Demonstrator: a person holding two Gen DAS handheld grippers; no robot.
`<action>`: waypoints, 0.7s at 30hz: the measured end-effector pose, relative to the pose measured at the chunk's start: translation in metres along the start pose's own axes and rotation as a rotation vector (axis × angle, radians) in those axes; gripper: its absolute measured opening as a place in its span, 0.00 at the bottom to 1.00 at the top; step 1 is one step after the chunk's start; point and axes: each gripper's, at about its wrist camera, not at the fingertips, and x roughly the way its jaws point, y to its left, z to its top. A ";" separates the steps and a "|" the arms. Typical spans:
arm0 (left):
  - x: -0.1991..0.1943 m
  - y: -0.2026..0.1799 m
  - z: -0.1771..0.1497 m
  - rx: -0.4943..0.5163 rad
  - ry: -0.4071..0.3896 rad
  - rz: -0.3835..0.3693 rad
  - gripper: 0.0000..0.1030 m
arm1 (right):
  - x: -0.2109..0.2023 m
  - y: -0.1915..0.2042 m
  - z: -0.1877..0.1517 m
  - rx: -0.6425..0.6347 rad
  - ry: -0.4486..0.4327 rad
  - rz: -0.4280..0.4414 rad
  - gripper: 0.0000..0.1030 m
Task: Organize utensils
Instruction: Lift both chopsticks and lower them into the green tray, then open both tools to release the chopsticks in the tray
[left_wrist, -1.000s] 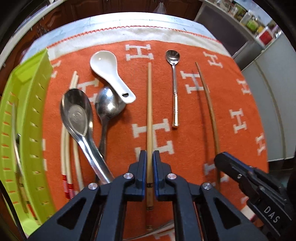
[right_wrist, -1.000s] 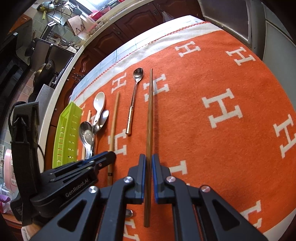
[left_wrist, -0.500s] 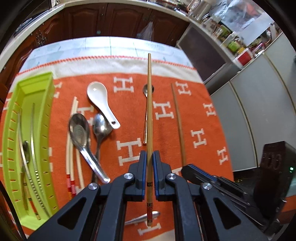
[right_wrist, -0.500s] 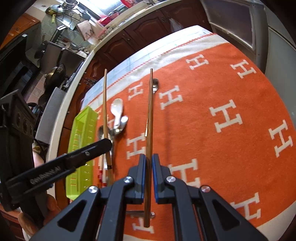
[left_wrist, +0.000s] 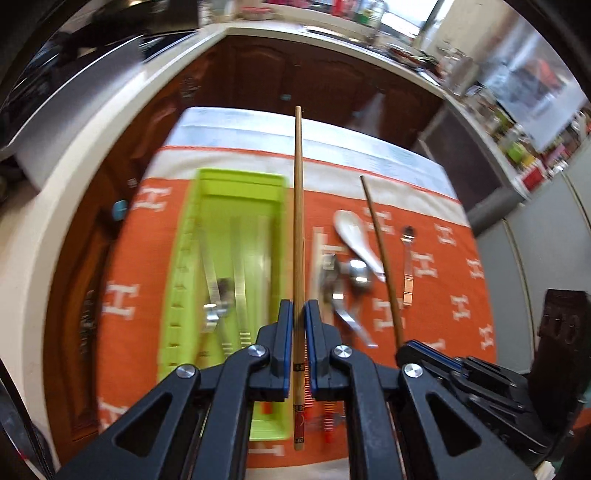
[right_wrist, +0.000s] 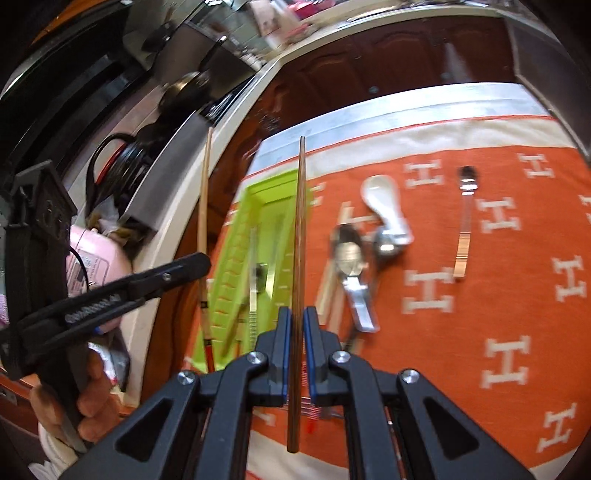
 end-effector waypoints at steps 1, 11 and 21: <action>0.003 0.009 0.000 -0.009 0.000 0.019 0.04 | 0.007 0.008 0.002 -0.003 0.012 0.005 0.06; 0.047 0.044 -0.006 -0.060 0.063 0.015 0.04 | 0.068 0.038 0.008 0.045 0.081 -0.017 0.06; 0.073 0.046 -0.004 -0.054 0.096 -0.010 0.05 | 0.089 0.040 0.006 0.064 0.096 -0.083 0.07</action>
